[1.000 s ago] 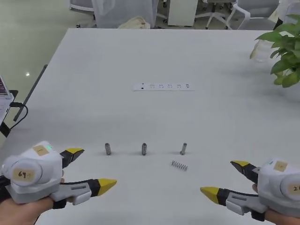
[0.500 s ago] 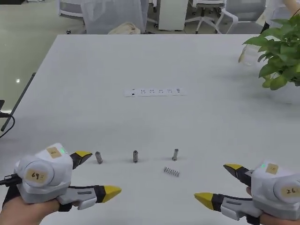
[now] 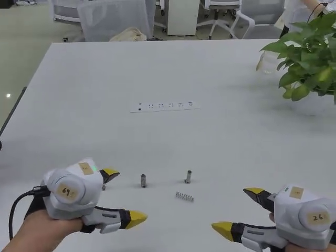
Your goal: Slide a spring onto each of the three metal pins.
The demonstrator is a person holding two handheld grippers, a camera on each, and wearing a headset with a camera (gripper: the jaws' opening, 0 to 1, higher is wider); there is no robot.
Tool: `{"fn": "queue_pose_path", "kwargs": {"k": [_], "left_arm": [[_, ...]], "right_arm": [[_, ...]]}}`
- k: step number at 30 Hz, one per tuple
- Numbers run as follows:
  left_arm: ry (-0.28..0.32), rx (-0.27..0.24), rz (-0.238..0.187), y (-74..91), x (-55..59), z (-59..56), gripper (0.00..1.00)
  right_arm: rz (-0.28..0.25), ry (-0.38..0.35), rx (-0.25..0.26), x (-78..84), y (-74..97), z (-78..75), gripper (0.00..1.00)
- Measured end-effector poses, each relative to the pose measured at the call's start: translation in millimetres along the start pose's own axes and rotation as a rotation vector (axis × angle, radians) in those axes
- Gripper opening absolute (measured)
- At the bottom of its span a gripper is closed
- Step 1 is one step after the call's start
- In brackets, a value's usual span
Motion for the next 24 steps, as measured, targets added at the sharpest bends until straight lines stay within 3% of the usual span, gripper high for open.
{"fn": "queue_pose_path", "kwargs": {"k": [13, 24], "left_arm": [[-0.087, 0.093, 0.039, -43.9, -17.0, -7.4, 0.69], [-0.146, 0.16, 0.047, -80.8, -34.6, -10.7, 0.66]], "right_arm": [[0.007, -0.007, -0.001, 0.1, 2.6, 0.9, 0.72], [0.036, -0.008, -0.002, 5.4, 4.9, 3.6, 0.7]]}}
Point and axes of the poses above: the centre of the closed fingertips' face, and the gripper's own axes: y roughly backward along the fingers, z roughly to its left, x roughly out of its underside, the point moved 10 cm from there along y, roughly backward along the fingers, and after that the axes turned 10 degrees about z, right-handed, at the moved point
